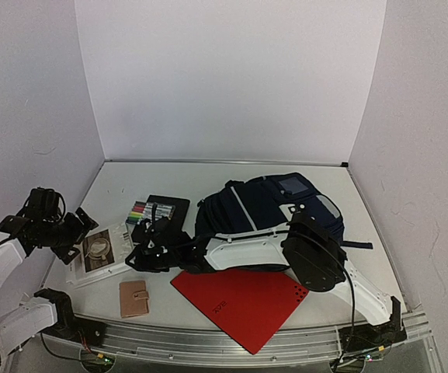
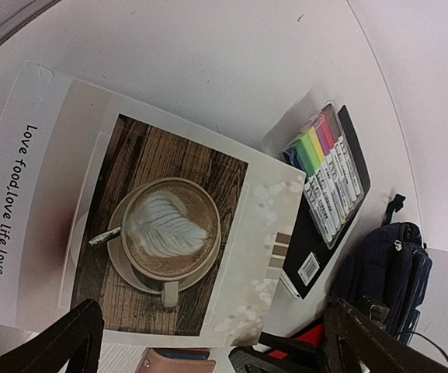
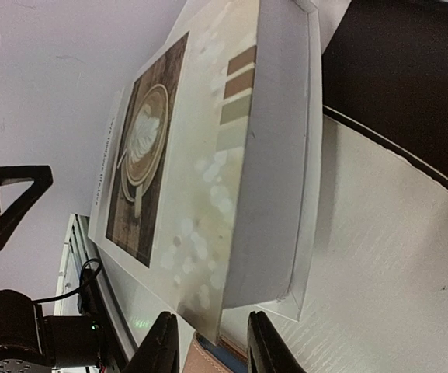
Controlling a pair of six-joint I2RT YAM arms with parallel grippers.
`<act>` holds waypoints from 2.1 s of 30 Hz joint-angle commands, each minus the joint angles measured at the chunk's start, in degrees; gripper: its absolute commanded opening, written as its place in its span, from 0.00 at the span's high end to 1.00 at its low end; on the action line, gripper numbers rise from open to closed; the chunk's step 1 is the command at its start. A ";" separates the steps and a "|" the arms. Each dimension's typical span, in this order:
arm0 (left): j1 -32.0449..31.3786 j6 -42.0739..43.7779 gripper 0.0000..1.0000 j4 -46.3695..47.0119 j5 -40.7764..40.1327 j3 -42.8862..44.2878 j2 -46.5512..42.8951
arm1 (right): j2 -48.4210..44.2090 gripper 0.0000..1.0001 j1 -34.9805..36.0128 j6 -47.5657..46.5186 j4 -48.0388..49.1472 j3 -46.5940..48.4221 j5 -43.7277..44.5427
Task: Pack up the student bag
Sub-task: Pick up the book from the center of the board.
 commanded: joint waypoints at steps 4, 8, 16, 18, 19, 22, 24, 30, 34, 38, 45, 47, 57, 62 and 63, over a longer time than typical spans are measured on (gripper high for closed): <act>0.29 0.85 0.00 -1.39 0.61 1.27 -1.53 | 1.08 0.76 -0.43 2.34 5.25 2.40 -1.53; 0.28 0.78 0.00 -1.77 0.89 0.83 -1.82 | 1.81 0.77 -0.73 3.25 6.22 3.05 -2.02; 0.28 1.12 0.00 -2.62 1.38 0.77 -3.10 | 1.38 1.00 -1.38 3.61 6.99 3.98 -1.50; 0.34 1.42 0.00 -2.71 1.68 1.29 -3.54 | 0.33 1.00 -1.46 2.56 7.14 3.88 -1.09; 0.35 1.79 0.00 -2.78 1.96 1.81 -3.78 | -0.47 1.00 -1.44 1.92 7.14 3.61 -0.90; 0.28 3.51 0.00 -2.83 3.24 4.34 -4.68 | -4.68 1.00 -1.47 -1.02 7.11 1.27 -0.37; 0.27 5.56 0.00 -2.54 4.50 6.91 -5.60 | -9.41 1.00 -1.42 -3.67 6.80 -2.06 0.57; 0.31 14.60 0.00 0.07 10.51 13.88 -6.96 | -25.64 1.00 -1.69 -13.46 -3.67 -11.78 6.93; 0.27 18.72 0.00 4.30 18.87 14.46 -4.31 | -34.09 1.00 -2.74 -18.39 -12.85 -15.52 8.77; 0.29 20.58 0.00 9.13 28.11 13.69 -0.70 | -40.29 1.00 -4.54 -22.16 -21.03 -17.70 6.72; 0.13 19.23 0.00 24.17 43.14 8.19 1.14 | -49.28 1.00 -6.71 -29.32 -33.75 -18.51 1.84; 0.02 18.68 0.00 28.73 46.31 6.40 1.07 | -51.78 1.00 -7.13 -29.81 -35.92 -19.02 0.10; -7.30 22.73 0.00 32.36 50.36 5.17 5.64 | -59.06 1.00 -8.44 -28.63 -35.45 -20.31 -11.85; -14.33 23.90 0.00 34.73 50.61 6.49 10.82 | -59.43 1.00 -8.67 -27.06 -33.47 -19.71 -15.38; -14.82 23.41 0.00 36.06 51.44 6.45 11.60 | -59.52 1.00 -8.72 -26.73 -32.88 -19.72 -15.75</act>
